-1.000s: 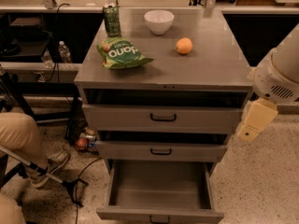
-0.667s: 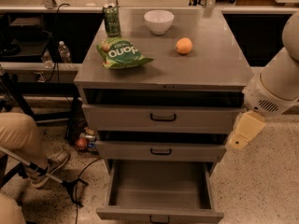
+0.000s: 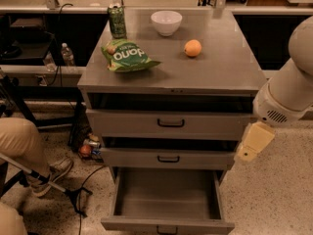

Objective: Close bottom drawer

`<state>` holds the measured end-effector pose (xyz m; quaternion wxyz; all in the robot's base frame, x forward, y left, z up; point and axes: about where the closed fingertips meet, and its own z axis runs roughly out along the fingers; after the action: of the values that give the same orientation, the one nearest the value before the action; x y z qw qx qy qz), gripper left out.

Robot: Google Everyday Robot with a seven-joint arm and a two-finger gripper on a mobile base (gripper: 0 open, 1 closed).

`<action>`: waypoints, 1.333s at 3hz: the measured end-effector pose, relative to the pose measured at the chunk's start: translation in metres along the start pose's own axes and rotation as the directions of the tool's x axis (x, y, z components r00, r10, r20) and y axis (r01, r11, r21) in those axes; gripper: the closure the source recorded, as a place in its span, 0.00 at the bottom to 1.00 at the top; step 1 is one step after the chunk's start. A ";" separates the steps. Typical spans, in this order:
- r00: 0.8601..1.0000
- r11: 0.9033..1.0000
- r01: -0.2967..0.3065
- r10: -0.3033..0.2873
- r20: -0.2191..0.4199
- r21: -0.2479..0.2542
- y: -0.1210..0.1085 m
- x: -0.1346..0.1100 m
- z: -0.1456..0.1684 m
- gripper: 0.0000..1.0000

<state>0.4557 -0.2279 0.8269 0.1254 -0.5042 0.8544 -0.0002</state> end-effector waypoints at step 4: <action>0.974 0.939 -0.225 0.207 -0.094 -0.260 0.054 0.060 0.185 0.00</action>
Offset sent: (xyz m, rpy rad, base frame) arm -0.0366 -0.0053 -0.1710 0.0895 0.2791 -0.1524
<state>0.4205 -0.2299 0.6283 0.0270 -0.4192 0.9004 0.1130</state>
